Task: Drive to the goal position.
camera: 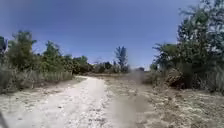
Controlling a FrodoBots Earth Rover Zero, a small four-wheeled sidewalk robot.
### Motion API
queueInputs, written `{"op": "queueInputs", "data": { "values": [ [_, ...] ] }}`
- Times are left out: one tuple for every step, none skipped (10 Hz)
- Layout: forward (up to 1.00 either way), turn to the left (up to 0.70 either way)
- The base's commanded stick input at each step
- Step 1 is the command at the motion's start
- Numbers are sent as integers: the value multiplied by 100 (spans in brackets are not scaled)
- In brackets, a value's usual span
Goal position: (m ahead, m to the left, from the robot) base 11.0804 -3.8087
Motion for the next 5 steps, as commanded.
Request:
{"op": "queueInputs", "data": {
  "values": [
    [70,0],
    [70,0],
    [70,0],
    [70,0],
    [70,0]
  ]
}}
